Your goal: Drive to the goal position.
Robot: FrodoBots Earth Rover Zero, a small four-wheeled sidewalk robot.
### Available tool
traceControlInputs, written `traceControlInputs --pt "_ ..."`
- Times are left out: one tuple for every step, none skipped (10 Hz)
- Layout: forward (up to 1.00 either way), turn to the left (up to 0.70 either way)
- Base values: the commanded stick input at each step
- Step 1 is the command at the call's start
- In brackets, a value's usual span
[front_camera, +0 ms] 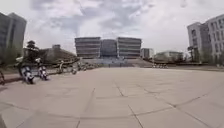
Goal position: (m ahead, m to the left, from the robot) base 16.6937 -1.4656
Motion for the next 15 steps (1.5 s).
traceControlInputs --pt "0.70 0.00" --pt "0.70 0.00" --pt "0.70 0.00" --pt "0.70 0.00" --pt "0.70 0.00" --pt "0.70 0.00" --pt "0.70 0.00" --pt "0.70 0.00" --pt "0.70 0.00" --pt "0.70 0.00" --pt "0.70 0.00" --pt "0.70 0.00" --pt "0.70 0.00" --pt "0.70 0.00" --pt "0.70 0.00"
